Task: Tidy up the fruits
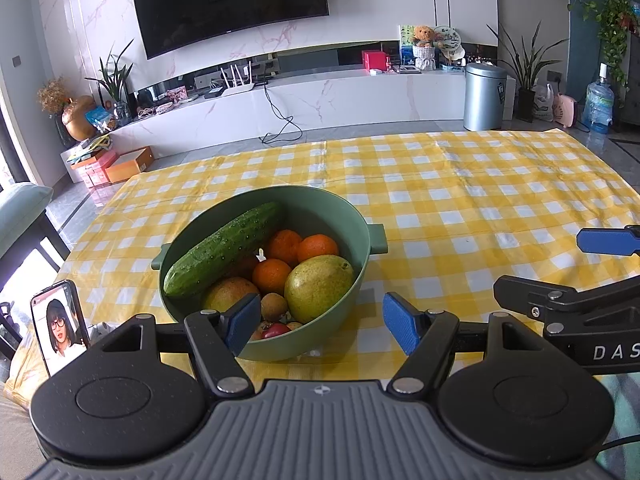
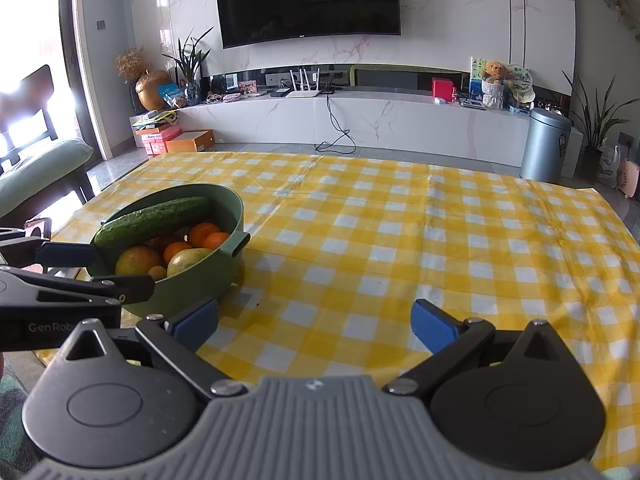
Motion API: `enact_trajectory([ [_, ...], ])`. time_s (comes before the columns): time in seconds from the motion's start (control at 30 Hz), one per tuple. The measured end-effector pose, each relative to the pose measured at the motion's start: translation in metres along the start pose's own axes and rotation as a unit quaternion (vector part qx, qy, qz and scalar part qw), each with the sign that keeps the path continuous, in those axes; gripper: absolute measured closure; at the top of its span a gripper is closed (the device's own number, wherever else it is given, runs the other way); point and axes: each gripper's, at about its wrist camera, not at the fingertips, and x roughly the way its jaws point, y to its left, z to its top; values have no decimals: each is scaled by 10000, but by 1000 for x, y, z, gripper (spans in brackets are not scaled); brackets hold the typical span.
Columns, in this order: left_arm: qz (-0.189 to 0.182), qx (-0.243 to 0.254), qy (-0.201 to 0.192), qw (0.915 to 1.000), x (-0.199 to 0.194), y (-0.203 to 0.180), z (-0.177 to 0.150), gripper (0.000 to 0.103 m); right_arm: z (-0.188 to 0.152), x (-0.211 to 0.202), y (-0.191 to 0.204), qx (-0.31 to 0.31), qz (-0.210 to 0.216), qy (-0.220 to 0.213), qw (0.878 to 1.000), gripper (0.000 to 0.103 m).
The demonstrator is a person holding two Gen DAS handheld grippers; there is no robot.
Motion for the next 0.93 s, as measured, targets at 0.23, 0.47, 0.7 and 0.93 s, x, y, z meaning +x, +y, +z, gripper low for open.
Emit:
enact_trajectory([
  [0.23, -2, 7, 4, 10000, -1, 0, 0, 21, 0, 0, 0, -1, 2, 6, 10000, 4],
  [0.47, 14, -7, 22, 10000, -2, 0, 0, 21, 0, 0, 0, 0, 0, 15, 10000, 4],
  [0.7, -10, -33, 37, 10000, -2, 2, -3, 21, -5, 0, -1, 13, 1, 42, 10000, 4],
  [0.93, -63, -70, 11, 10000, -3, 4, -4, 21, -3, 0, -1, 5, 4, 52, 10000, 4],
])
